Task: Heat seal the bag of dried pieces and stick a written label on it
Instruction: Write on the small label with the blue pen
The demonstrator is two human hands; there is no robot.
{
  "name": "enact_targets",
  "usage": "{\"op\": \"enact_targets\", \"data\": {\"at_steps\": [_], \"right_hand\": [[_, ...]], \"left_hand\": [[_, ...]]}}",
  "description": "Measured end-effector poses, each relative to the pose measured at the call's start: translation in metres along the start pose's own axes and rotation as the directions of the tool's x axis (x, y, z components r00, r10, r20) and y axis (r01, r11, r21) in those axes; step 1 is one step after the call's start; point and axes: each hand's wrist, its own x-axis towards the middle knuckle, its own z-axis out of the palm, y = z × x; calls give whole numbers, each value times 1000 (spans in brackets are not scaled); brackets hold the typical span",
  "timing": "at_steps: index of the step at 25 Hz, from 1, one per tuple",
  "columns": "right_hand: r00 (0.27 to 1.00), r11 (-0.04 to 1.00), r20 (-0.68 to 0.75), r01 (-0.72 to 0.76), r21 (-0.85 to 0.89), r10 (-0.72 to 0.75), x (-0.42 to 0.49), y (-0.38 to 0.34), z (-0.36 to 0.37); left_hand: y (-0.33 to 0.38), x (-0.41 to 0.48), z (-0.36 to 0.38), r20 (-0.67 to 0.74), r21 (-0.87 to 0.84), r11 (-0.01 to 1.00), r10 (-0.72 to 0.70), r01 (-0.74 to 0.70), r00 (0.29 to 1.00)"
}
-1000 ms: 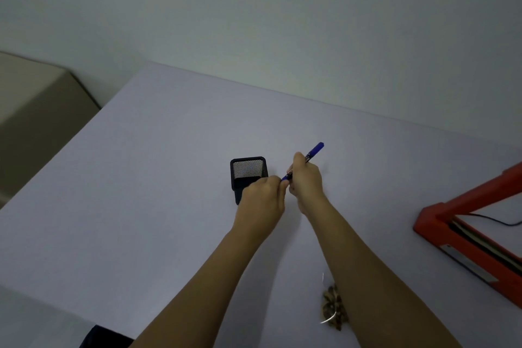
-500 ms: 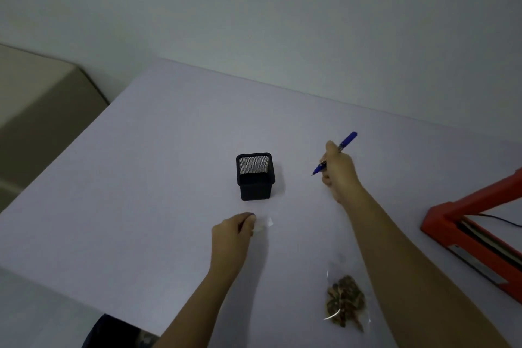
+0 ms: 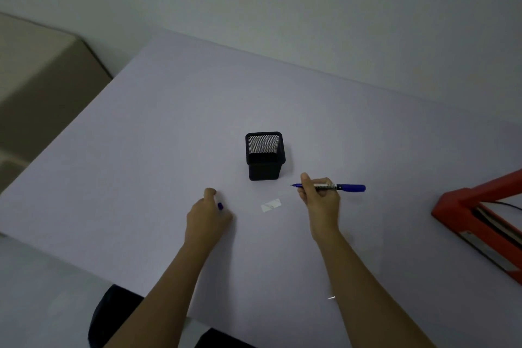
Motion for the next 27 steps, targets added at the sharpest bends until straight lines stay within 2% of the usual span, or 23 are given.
{"op": "enact_targets", "data": {"at_steps": [2,3,5,7,8,12,18,20,23,25,27], "right_hand": [[999,1000,-30,13,15,-12,-4,7,-1],[999,1000,-39,15,12,-14,-7,11,-2],[998,1000,-55,9,12,-8,-11,20,-3],[997,1000,-77,-3,5,4,-16,29,-5],[996,1000,-85,3,-13,-4,-18,33,-7],[994,983,-56,85,-164,-96,-20,48,-13],[959,910,-33,254,-327,-280,-20,66,-7],[943,889,-21,304,-342,-331,-21,71,-8],[931,873,-5,341,-349,-366,-20,76,-9],[926,869,5,356,-344,-377,-21,78,-8],[914,859,12,386,-337,-406,-22,78,-6]], "left_hand": [[1,-10,-1,-126,-64,998,-7,-1,992],[3,-16,1,-217,-90,993,51,-72,975],[10,-28,12,-311,-44,937,317,-347,896],[13,-28,34,-261,82,824,560,-560,786],[14,-25,45,-209,98,796,603,-597,770],[17,-8,66,-67,65,822,569,-565,820],[18,9,72,-121,54,809,587,-585,800],[19,11,72,-141,97,763,646,-639,750],[13,16,75,-72,261,608,787,-750,613],[8,18,78,-7,329,548,816,-769,579],[6,20,78,5,337,537,820,-773,572]]}}
